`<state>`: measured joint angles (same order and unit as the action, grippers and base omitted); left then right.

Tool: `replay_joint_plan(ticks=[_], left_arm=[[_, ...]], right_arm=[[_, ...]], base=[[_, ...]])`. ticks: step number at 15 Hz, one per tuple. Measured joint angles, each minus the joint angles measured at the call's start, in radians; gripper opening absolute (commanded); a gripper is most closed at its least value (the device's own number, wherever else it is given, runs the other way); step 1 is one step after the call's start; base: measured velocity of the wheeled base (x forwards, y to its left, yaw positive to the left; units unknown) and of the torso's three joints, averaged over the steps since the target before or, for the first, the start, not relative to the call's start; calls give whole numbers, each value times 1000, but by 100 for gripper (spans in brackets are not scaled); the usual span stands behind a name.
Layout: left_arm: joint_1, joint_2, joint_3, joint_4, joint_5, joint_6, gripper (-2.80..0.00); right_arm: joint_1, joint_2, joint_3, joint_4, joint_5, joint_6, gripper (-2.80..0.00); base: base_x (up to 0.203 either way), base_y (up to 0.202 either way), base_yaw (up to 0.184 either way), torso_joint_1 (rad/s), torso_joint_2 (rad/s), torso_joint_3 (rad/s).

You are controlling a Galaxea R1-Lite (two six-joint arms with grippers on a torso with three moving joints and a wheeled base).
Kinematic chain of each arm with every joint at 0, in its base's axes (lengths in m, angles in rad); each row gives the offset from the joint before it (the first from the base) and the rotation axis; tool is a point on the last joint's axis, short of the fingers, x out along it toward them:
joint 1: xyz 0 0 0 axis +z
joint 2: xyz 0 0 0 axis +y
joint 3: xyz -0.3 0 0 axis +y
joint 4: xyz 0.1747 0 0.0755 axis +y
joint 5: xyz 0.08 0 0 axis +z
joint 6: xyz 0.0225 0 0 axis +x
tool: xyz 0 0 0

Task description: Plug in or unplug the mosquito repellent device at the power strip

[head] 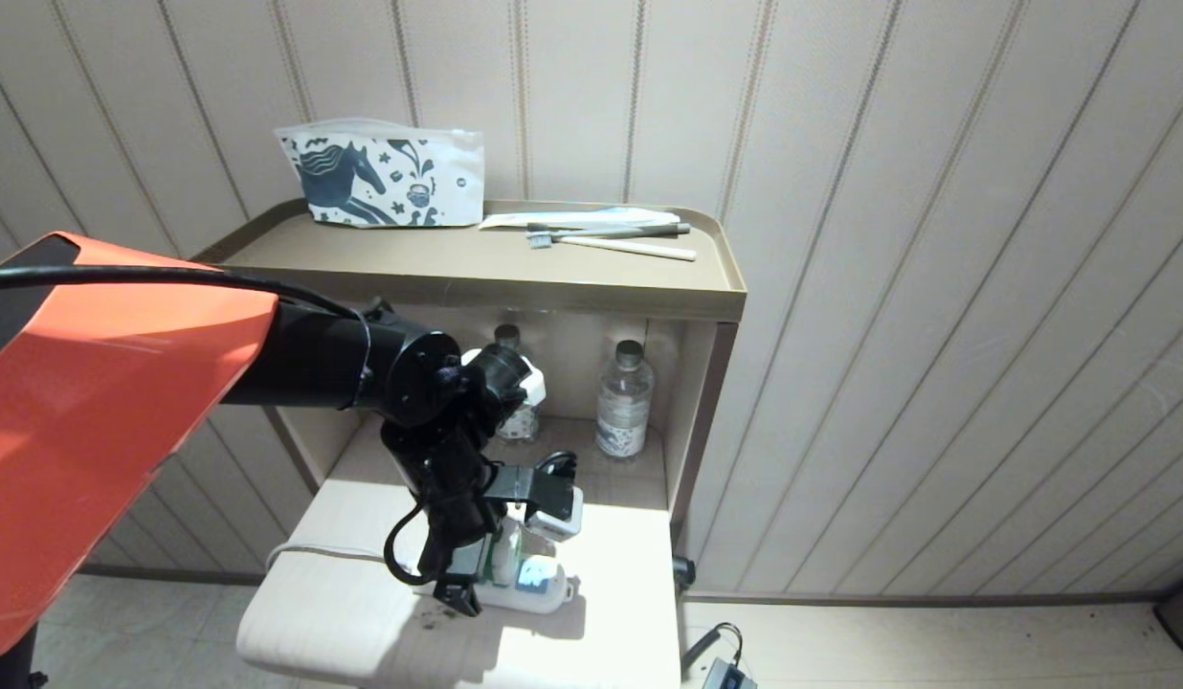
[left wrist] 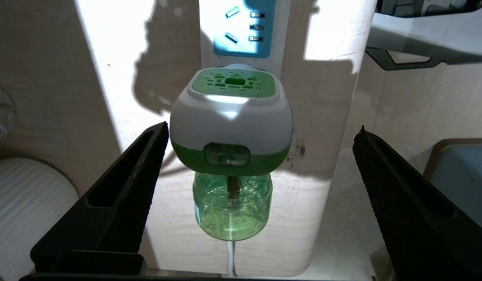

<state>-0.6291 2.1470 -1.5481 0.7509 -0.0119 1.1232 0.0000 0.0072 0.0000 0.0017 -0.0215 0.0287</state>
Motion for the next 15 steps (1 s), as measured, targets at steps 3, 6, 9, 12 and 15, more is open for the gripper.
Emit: replay_joint_plan(ticks=[3, 6, 9, 12, 15], left_arm=[[-4, 6, -1, -1, 1, 3, 0], [-4, 17, -1, -1, 4, 4, 0], [-7, 33, -2, -2, 4, 5, 0], [-7, 46, -5, -8, 5, 6, 0], [-8, 58, -5, -23, 5, 7, 0]], right_arm=[[0, 0, 0, 0, 0, 0, -280], [0, 0, 0, 0, -1, 0, -280], [0, 0, 0, 0, -1, 0, -280], [0, 0, 0, 0, 0, 0, -280], [0, 0, 0, 0, 0, 0, -280]], base=[[0, 0, 0, 0, 0, 0], [0, 0, 0, 0, 0, 0], [0, 0, 0, 0, 0, 0], [0, 0, 0, 0, 0, 0], [0, 0, 0, 0, 0, 0]])
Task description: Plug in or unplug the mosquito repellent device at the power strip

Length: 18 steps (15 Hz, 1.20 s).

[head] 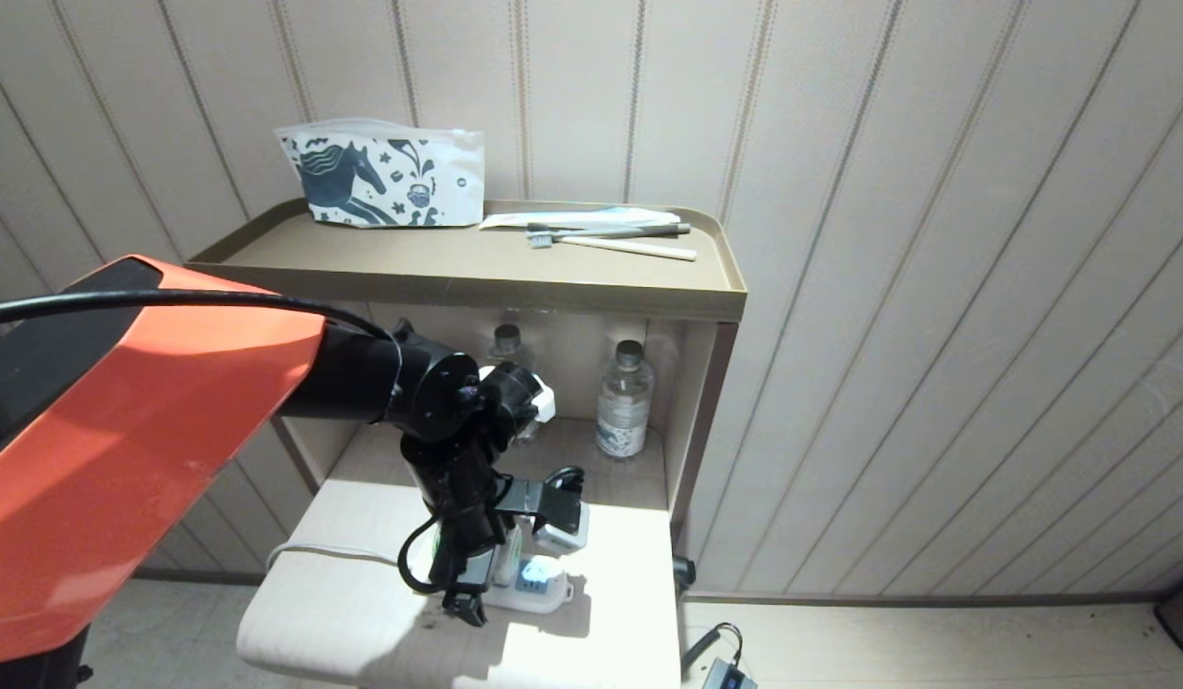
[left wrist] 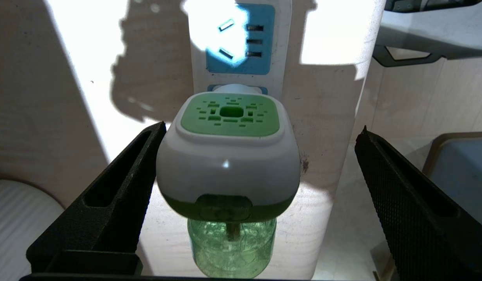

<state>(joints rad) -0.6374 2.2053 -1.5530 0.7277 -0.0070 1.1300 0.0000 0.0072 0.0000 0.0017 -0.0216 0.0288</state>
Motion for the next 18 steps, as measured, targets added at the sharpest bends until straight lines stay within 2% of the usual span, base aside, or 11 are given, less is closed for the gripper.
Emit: replay_joint_plan(ticks=[6, 7, 18], left_arm=[[-5, 22, 8, 0, 0, 1, 0], [-5, 23, 10, 0, 1, 1, -280], [-7, 18, 15, -6, -9, 0, -280]], right_arm=[[0, 0, 0, 0, -1, 0, -280], [0, 0, 0, 0, 0, 0, -280], [0, 0, -1, 0, -1, -10, -280]], base=[[0, 0, 0, 0, 0, 0], [0, 0, 0, 0, 0, 0], [0, 0, 0, 0, 0, 0]])
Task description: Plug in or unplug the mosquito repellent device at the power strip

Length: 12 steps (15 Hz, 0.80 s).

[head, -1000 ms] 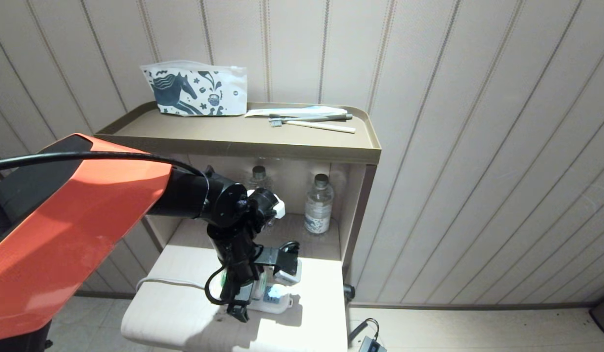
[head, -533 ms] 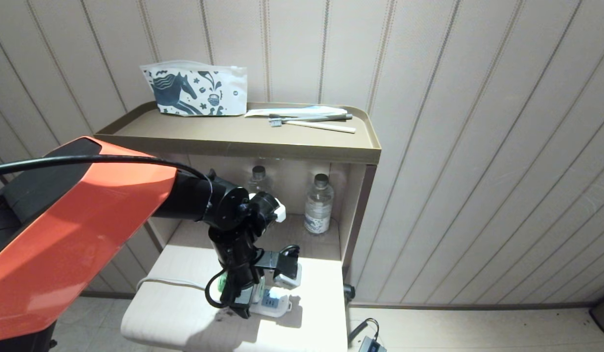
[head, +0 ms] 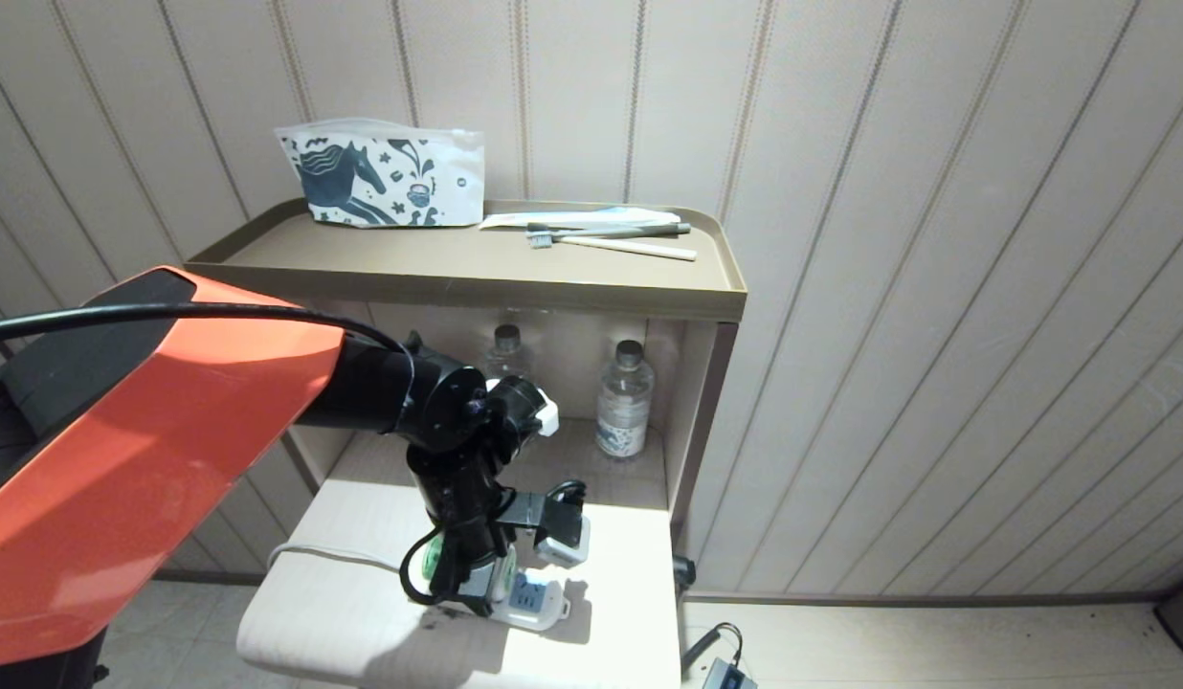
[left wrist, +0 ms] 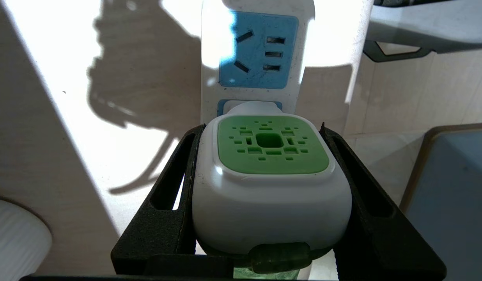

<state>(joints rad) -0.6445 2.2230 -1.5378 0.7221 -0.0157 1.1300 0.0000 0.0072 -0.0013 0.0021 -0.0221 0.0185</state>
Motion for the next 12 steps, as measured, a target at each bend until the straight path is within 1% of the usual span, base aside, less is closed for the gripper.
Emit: replay_joint_plan(ticks=[4, 6, 7, 8, 9, 10, 11, 12], left_arm=[[-1, 4, -6, -82, -11, -4, -280], [-8, 9, -5, -132, -49, -19, -280], [-12, 11, -5, -136, -55, -24, -280], [-15, 10, -8, -138, -58, -27, -280], [-16, 8, -8, -138, -59, -27, -280], [-17, 4, -4, -138, -59, -27, -280], [-19, -2, 3, -138, -60, -27, -280], [-21, -9, 11, -139, -60, -27, -280]], right_arm=[[0, -1, -7, 19, 4, -1, -280], [0, -1, -57, 74, 35, 15, -280], [0, -1, -122, 122, 65, 29, -280], [1, -1, -203, 167, 122, 45, -280], [-1, 1, -260, 226, 199, 60, -280], [0, 12, -297, 257, 270, 72, -280], [0, 36, -321, 262, 301, 87, -280], [4, 80, -338, 243, 307, 109, -280]], base=[[0, 0, 0, 0, 0, 0], [0, 0, 0, 0, 0, 0], [0, 0, 0, 0, 0, 0], [0, 0, 0, 0, 0, 0], [0, 0, 0, 0, 0, 0], [0, 0, 0, 0, 0, 0], [0, 0, 0, 0, 0, 0], [0, 0, 0, 0, 0, 0]])
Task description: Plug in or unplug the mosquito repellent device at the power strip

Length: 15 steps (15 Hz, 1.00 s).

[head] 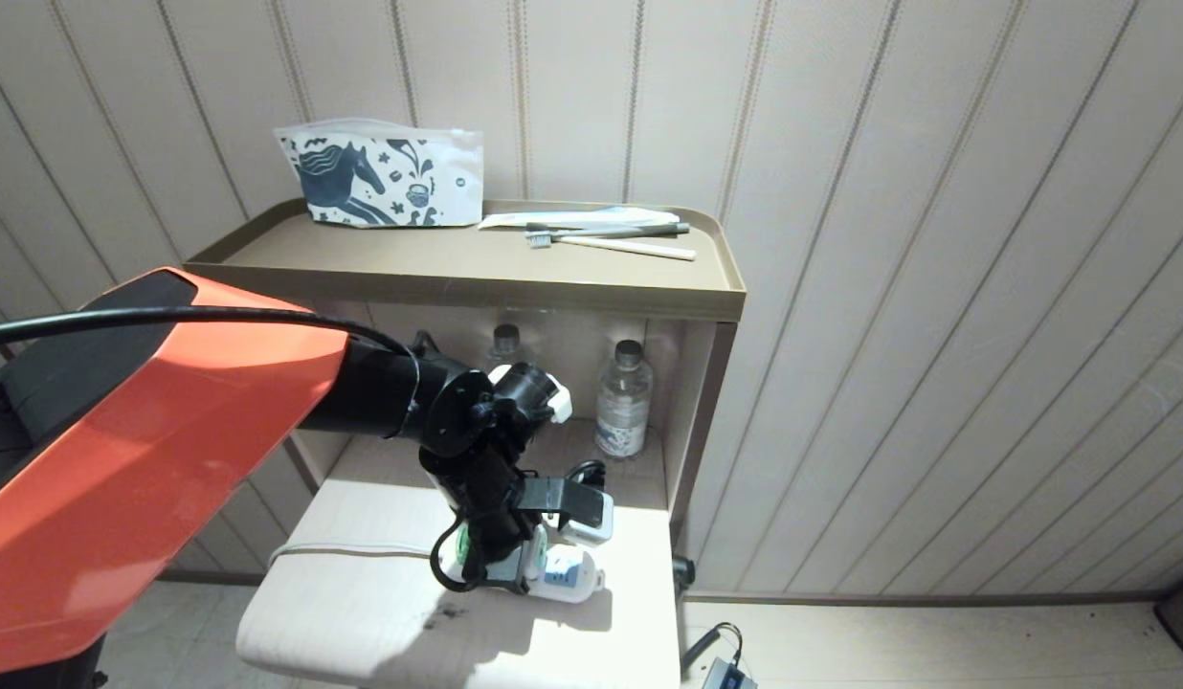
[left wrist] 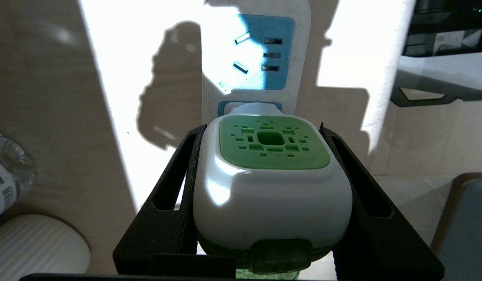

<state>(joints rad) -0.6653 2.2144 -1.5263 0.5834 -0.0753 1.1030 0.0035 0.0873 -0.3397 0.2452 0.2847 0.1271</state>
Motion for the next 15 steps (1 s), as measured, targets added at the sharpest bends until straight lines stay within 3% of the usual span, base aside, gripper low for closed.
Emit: replay_joint_plan(ticks=[3, 8, 15], left_arm=[[0, -22, 31, 0, -20, -10, -280], [-5, -42, 54, -3, -28, -14, -280], [-14, -44, 71, -20, -69, -35, -280]], right_arm=[[41, 256, -30, -142, 2, 64, -280], [220, 817, -111, -327, 3, 106, -280], [449, 1460, -311, -390, 19, 34, -280]], base=[[0, 0, 0, 0, 0, 0], [0, 0, 0, 0, 0, 0], [0, 0, 0, 0, 0, 0]])
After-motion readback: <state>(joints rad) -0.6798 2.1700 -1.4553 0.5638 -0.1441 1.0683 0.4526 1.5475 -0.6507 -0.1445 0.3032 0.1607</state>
